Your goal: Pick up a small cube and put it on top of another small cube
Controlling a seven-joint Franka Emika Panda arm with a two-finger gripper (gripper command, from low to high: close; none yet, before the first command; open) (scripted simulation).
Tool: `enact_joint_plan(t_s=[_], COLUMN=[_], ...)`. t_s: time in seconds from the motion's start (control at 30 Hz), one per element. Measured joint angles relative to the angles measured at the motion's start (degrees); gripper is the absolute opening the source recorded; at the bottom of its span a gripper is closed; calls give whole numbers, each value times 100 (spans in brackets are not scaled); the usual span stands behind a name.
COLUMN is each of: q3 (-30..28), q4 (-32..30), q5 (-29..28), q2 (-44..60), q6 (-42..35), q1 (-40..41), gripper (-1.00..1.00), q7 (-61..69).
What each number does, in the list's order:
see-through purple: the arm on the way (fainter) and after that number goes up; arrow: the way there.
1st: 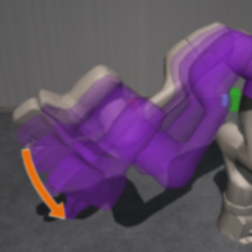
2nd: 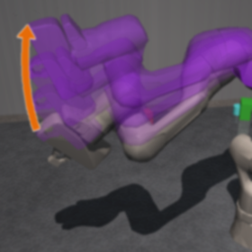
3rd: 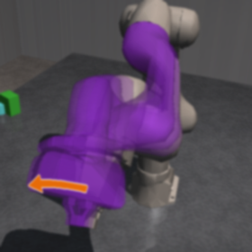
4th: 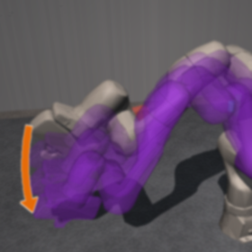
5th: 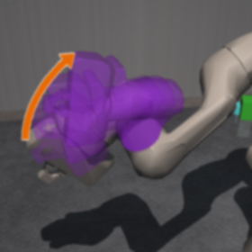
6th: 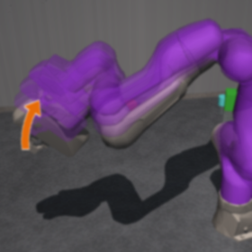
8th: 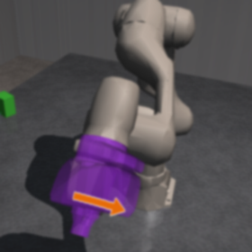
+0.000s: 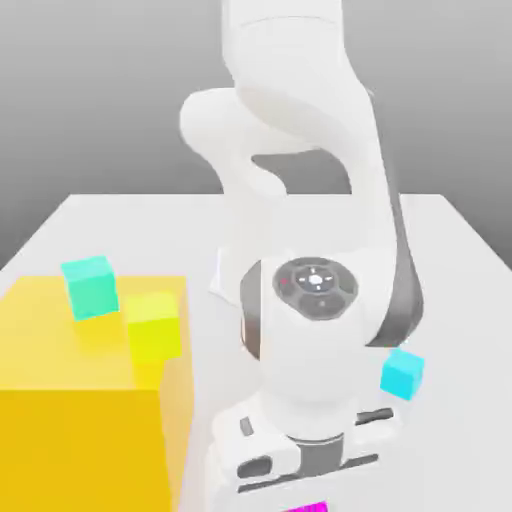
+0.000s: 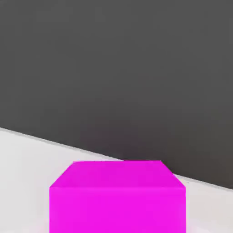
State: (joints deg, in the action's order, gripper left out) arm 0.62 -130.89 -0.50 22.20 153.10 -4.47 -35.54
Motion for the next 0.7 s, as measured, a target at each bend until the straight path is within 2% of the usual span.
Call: enact_joint_plan(t_s=[0.33,0.4,0.53,0.7], q3=[978,1143,1449,1542], q4=[-1925,-2341,-3135,-3264], q5=[596,667,695,139], q2=[-1994,-2389,-3098,-2408], q6=[-43,-19,67,869], q1=[-1190,-1603,-1872,-1771], gripper=[-100,-100,-100,-100], q7=[-1577,-1966,-2785,-3356])
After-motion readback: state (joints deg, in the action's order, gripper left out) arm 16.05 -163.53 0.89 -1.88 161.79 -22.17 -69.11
